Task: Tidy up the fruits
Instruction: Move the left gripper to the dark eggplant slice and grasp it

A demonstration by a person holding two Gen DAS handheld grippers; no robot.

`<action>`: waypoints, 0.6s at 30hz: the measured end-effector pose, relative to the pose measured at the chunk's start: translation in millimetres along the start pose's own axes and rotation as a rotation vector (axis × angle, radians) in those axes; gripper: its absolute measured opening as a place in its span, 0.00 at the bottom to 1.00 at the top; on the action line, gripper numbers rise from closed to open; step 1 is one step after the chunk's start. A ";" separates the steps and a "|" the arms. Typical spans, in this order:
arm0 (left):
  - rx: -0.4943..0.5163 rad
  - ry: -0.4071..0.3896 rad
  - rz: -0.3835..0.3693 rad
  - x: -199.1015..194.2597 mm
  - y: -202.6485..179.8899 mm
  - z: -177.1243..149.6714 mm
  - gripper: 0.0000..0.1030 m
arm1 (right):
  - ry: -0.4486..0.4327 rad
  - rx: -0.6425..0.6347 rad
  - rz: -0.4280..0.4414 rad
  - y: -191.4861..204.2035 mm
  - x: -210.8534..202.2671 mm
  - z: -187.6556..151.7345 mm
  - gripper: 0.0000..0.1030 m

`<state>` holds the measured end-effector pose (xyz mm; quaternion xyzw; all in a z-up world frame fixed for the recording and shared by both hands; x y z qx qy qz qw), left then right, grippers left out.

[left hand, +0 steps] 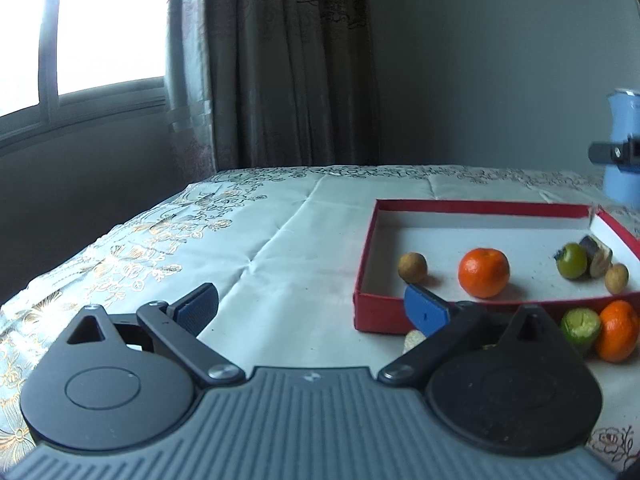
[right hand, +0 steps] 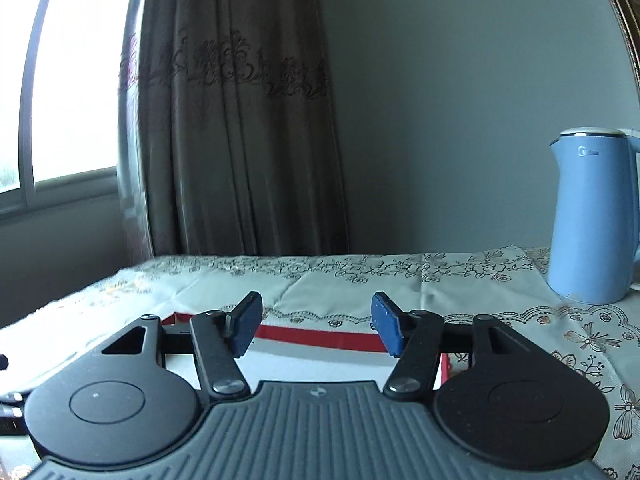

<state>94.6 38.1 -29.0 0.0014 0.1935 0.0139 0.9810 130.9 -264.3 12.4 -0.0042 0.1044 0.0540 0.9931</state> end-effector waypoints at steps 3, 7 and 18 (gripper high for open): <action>0.062 0.002 -0.007 -2.9 -10.6 -3.0 0.96 | -0.010 0.003 0.002 -0.5 -2.1 2.2 0.58; 0.090 -0.019 -0.024 -8.1 -18.3 -3.8 0.96 | -0.014 -0.006 0.007 3.0 -2.2 3.9 0.58; 0.003 0.099 -0.107 -1.3 -42.8 -9.7 0.95 | -0.009 0.001 0.016 4.2 -2.9 1.9 0.58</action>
Point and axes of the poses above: each gripper's, at about its wrist camera, not at the fingertips, and x roughly the way its jaws point, y to its left, z to its top, the point moved 7 cm from there along x, roughly the way its jaws point, and after that the axes turned 6 degrees about -x, right-handed, at the moved point
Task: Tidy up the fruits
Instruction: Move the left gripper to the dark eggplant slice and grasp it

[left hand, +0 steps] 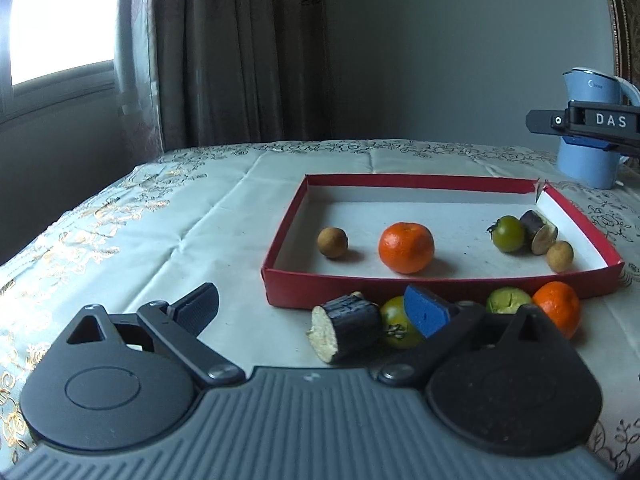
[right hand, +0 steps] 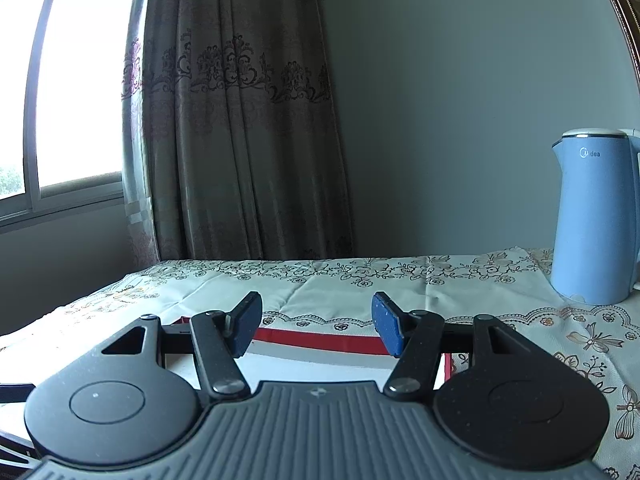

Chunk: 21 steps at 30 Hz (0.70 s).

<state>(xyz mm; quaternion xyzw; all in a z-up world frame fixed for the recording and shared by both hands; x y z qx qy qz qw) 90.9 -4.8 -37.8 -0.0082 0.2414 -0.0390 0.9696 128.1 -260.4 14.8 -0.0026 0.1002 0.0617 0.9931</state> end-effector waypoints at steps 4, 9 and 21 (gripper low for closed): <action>-0.063 0.028 -0.005 4.4 -1.2 0.1 0.88 | 0.000 -0.001 0.001 -0.3 -0.3 0.3 0.58; -0.108 0.023 -0.001 2.9 1.9 -0.1 0.80 | 0.002 -0.002 0.004 0.2 -0.9 -1.0 0.58; -0.140 0.035 0.044 5.4 5.4 -2.4 0.72 | 0.003 -0.005 0.007 -0.2 -0.7 -1.1 0.58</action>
Point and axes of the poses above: each gripper's, at about its wrist camera, not at the fingertips, and x roughly the way its jaws point, y to its left, z to its top, the point moved 7 cm from there along x, roughly the way its jaws point, and after that the axes turned 6 degrees about -x, right-handed, at the moved point
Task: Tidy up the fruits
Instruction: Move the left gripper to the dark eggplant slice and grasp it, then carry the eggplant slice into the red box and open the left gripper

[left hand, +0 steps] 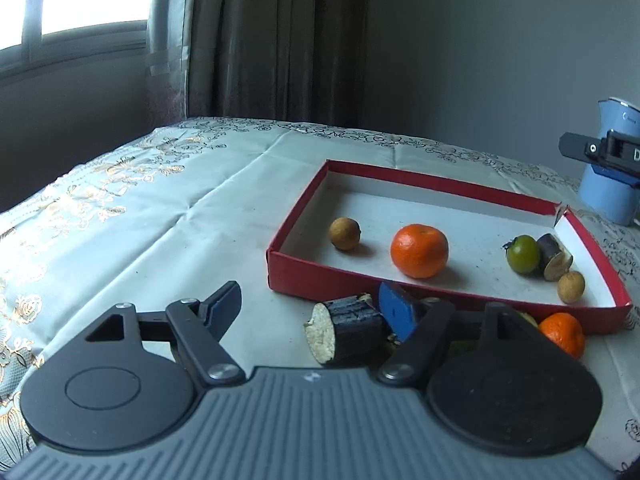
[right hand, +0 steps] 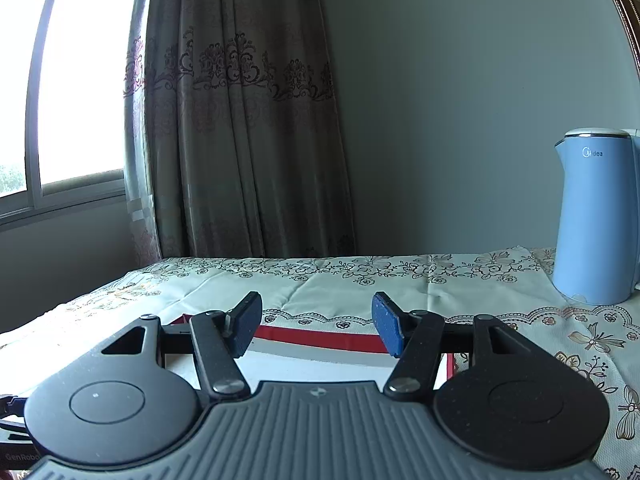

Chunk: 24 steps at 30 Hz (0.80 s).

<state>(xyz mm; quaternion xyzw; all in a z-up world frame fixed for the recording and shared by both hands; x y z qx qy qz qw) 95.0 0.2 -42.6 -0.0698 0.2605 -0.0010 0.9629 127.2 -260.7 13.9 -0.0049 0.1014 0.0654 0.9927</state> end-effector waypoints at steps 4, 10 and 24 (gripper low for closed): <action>-0.028 0.005 0.036 0.3 1.0 -2.3 0.74 | -0.002 -0.002 -0.001 0.0 0.0 -0.1 0.58; -0.029 0.005 0.013 -6.0 -10.0 -4.6 0.38 | -0.001 -0.006 -0.001 0.4 0.2 0.4 0.58; 0.000 -0.027 -0.014 -11.4 -13.7 -7.3 0.25 | -0.006 -0.008 -0.004 -0.3 0.9 -0.2 0.63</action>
Point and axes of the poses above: each gripper's, at about its wrist camera, not at the fingertips, and x roughly the way its jaws point, y to its left, z to its top, the point moved 7 cm from there along x, roughly the way its jaws point, and after that the axes turned 6 degrees about -x, right-handed, at the moved point
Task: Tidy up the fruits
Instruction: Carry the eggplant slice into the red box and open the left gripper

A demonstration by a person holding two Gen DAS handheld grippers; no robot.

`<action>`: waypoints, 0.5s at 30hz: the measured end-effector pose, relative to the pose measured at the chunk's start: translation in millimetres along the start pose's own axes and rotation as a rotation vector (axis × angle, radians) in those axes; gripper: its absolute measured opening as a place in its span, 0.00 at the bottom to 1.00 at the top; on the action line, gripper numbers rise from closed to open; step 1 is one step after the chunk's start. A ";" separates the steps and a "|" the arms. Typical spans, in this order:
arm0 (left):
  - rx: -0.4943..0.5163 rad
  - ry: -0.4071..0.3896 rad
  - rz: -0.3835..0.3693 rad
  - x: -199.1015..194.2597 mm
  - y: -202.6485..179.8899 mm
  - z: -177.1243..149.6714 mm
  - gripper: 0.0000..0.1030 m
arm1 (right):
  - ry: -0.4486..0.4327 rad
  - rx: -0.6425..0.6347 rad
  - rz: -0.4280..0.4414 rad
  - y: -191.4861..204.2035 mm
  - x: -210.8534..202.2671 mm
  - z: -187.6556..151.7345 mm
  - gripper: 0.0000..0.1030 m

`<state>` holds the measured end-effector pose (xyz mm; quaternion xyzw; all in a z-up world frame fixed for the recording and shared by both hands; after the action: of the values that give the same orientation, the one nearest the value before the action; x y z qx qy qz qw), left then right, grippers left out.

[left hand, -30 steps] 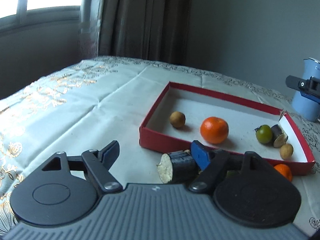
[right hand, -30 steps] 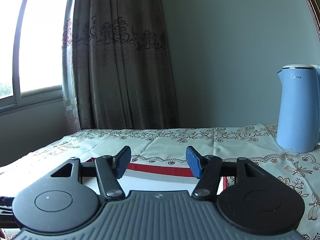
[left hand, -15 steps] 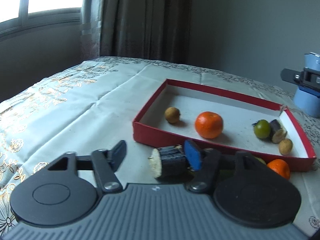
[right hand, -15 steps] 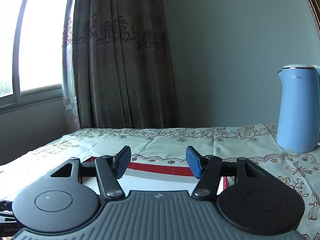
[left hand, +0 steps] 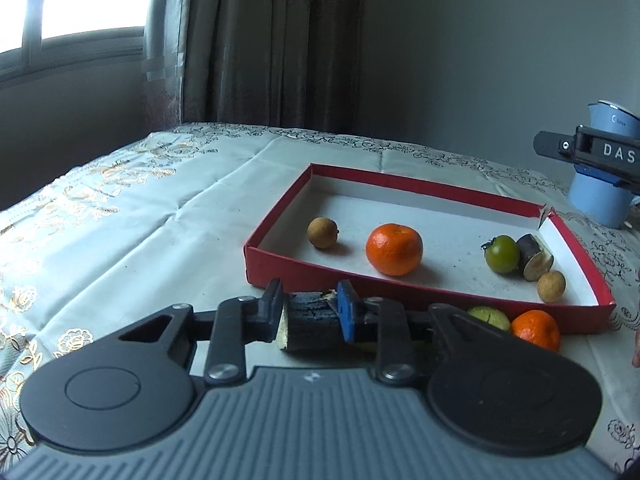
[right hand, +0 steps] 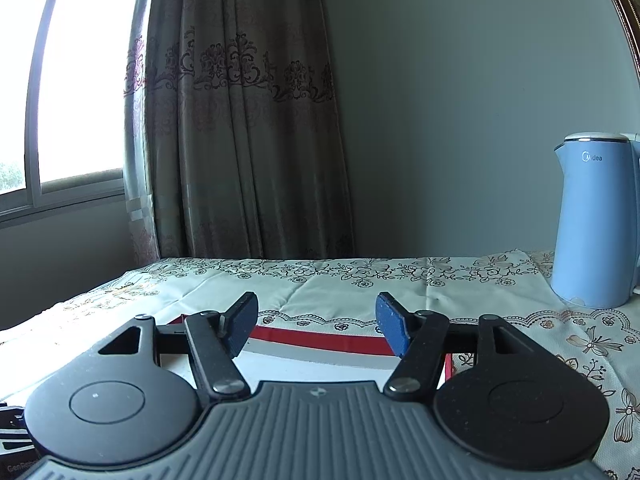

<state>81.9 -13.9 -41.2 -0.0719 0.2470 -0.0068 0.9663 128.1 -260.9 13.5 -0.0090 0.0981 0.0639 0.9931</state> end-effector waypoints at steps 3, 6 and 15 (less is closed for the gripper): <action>0.020 -0.026 -0.003 -5.5 -0.8 0.6 0.25 | 0.001 -0.001 0.000 0.0 0.1 -0.3 0.63; 0.045 -0.074 -0.013 -15.3 -3.1 6.3 0.25 | 0.001 0.001 0.000 0.3 0.7 -0.2 0.63; 0.117 -0.166 -0.025 -16.6 -18.7 56.6 0.25 | 0.005 0.006 0.001 1.2 1.6 -1.0 0.63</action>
<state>94.9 -23.9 18.4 -0.0186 0.1645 -0.0271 0.9858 129.4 -259.5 12.3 -0.0060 0.1008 0.0643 0.9928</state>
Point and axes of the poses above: each gripper's, at about its wrist camera, not at the fingertips, and x roughly the way its jaws point, y to its left, z to its top, the point moved 7 cm from there along x, roughly the way its jaws point, and after that the axes turned 6 degrees about -x, right-handed, at the moved point
